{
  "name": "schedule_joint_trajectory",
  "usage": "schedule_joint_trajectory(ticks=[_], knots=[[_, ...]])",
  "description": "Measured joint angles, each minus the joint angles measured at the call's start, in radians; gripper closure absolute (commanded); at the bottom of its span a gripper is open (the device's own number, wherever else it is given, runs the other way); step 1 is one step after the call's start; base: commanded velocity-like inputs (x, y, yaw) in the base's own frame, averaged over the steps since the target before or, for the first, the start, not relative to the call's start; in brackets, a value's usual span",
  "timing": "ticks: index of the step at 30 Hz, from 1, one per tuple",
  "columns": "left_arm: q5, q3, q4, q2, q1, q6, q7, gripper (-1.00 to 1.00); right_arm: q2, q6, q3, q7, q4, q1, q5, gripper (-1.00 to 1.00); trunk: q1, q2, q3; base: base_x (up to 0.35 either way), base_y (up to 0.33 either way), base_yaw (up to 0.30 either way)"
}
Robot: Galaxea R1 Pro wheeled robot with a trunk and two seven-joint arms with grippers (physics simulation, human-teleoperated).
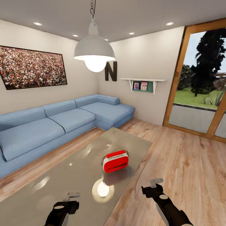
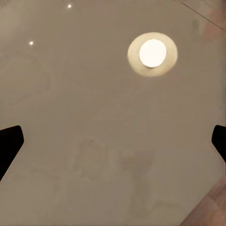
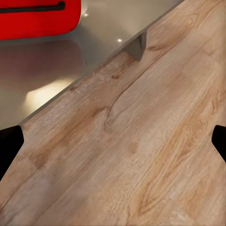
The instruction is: Turn on the radio receiver that's on the table in the living room.
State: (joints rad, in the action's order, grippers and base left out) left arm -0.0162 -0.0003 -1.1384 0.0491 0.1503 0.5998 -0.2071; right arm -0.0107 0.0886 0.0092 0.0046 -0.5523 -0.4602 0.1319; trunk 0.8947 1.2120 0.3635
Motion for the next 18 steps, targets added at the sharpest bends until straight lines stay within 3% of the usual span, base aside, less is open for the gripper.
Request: schedule_joint_trajectory(ticks=[8, 14, 18], knots=[[-0.001, 0.0, -0.001, 0.0, 0.0, 0.0, 0.0, -1.0, 0.0, 0.0, 0.0, -0.002, 0.0, 0.0, 0.0, -1.0, 0.0, 0.0, 0.0, 0.026, -0.003, 0.0], [0.0, 0.001, 0.0, -0.001, 0.0, 0.0, 0.0, -1.0, 0.0, 0.0, 0.0, -0.003, 0.0, 0.0, 0.0, -1.0, 0.0, 0.0, 0.0, 0.26, 0.103, 0.0], [0.001, 0.002, 0.0, 0.0, 0.0, -0.001, 0.0, -1.0, 0.001, 0.0, 0.001, -0.002, 0.0, 0.0, 0.0, -1.0, 0.0, 0.0, 0.0, 0.099, 0.054, 0.022]])
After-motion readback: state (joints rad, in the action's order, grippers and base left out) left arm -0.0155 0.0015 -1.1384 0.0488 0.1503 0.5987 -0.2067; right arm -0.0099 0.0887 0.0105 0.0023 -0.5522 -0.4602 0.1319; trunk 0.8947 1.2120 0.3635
